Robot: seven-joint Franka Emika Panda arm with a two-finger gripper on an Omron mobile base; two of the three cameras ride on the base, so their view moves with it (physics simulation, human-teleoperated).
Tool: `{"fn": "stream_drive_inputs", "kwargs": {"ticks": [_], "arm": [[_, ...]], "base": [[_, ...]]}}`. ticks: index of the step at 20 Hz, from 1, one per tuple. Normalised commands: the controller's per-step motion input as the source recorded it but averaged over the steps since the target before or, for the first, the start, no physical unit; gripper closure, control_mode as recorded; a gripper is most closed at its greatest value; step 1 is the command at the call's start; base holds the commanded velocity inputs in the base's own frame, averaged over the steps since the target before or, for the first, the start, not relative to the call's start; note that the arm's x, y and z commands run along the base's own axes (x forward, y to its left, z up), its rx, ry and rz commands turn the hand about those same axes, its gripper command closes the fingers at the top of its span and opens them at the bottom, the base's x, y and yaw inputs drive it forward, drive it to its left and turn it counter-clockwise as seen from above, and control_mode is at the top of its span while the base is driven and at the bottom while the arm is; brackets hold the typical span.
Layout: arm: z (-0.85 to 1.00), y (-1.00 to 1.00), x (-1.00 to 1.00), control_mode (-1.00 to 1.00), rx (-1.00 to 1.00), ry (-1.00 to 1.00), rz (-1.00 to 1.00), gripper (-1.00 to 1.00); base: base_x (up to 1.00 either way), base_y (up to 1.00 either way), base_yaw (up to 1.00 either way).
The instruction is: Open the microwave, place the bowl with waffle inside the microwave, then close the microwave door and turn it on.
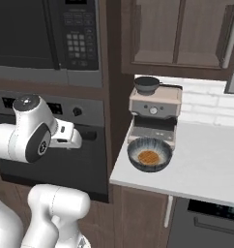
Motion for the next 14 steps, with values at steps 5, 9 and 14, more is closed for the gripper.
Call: {"fn": "stream_drive_inputs", "kwargs": {"ticks": [5, 9, 14], "arm": [[0.00, 0.00, 0.00, 1.00, 0.00, 0.00, 0.00, -1.00], [0.00, 0.00, 0.00, 1.00, 0.00, 0.00, 0.00, -1.00], [0.10, 0.00, -0.07, -1.00, 0.01, -0.04, 0.03, -1.00]], "base": [[0.00, -0.47, 0.13], [-0.01, -0.45, 0.12], [-0.01, -0.08, 0.03]]}}
